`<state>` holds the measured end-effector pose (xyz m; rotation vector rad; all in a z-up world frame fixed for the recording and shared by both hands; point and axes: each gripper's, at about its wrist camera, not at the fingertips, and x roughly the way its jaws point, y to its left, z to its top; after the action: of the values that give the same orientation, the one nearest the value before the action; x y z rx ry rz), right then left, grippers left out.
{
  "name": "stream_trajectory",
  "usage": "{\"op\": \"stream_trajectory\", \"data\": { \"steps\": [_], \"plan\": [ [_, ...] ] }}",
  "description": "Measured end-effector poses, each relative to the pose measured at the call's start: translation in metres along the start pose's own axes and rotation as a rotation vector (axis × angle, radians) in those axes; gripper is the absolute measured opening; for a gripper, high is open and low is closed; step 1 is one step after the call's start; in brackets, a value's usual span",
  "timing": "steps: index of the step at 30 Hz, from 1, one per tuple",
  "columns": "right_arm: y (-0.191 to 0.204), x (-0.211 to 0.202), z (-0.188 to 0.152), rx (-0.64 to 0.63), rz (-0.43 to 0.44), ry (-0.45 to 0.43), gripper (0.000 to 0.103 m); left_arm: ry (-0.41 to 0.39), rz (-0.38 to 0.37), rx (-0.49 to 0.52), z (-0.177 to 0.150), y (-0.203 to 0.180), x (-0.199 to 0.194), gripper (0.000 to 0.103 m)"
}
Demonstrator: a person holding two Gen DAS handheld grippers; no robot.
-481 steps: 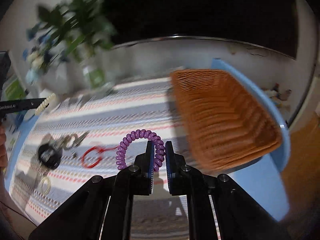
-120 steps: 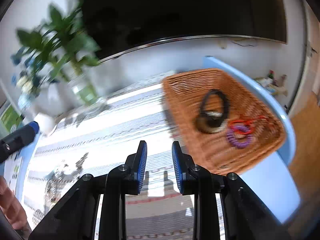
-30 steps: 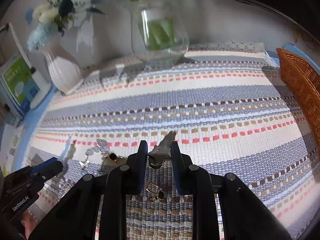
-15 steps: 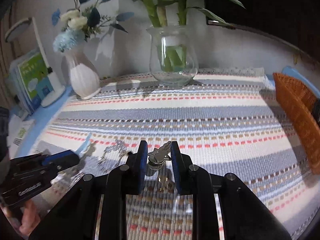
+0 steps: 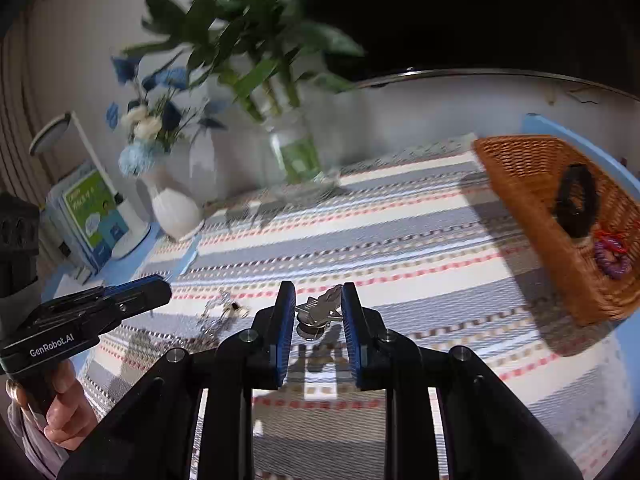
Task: Organize jewelry
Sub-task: 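Carry the pendant and keys to the wicker basket and open both tools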
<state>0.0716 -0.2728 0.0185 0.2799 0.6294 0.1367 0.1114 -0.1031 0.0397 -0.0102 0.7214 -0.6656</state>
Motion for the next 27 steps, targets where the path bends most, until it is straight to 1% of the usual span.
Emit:
{"op": "stream_trajectory", "data": {
  "steps": [4, 10, 14, 16, 20, 22, 27],
  "plan": [
    [-0.031, -0.020, 0.007, 0.050, -0.017, -0.037, 0.025, 0.016, -0.044, 0.066, 0.023, -0.043, 0.023, 0.013],
    [-0.092, -0.052, 0.022, 0.172, -0.063, -0.108, 0.025, 0.047, -0.109, 0.147, 0.051, -0.100, 0.062, 0.013],
    [-0.144, -0.074, 0.032, 0.259, -0.133, -0.163, 0.025, 0.066, -0.155, 0.172, 0.073, -0.135, 0.091, 0.013],
    [-0.170, -0.080, 0.036, 0.306, -0.162, -0.172, 0.025, 0.085, -0.177, 0.176, 0.082, -0.148, 0.109, 0.013],
    [-0.217, -0.077, 0.039, 0.376, -0.203, -0.144, 0.025, 0.137, -0.171, 0.165, 0.096, -0.167, 0.155, 0.013],
    [-0.230, -0.069, 0.039, 0.382, -0.245, -0.108, 0.025, 0.178, -0.173, 0.142, 0.101, -0.169, 0.182, 0.013],
    [-0.256, -0.054, 0.033, 0.407, -0.267, -0.043, 0.025, 0.227, -0.142, 0.096, 0.107, -0.169, 0.232, 0.013]
  ]
}}
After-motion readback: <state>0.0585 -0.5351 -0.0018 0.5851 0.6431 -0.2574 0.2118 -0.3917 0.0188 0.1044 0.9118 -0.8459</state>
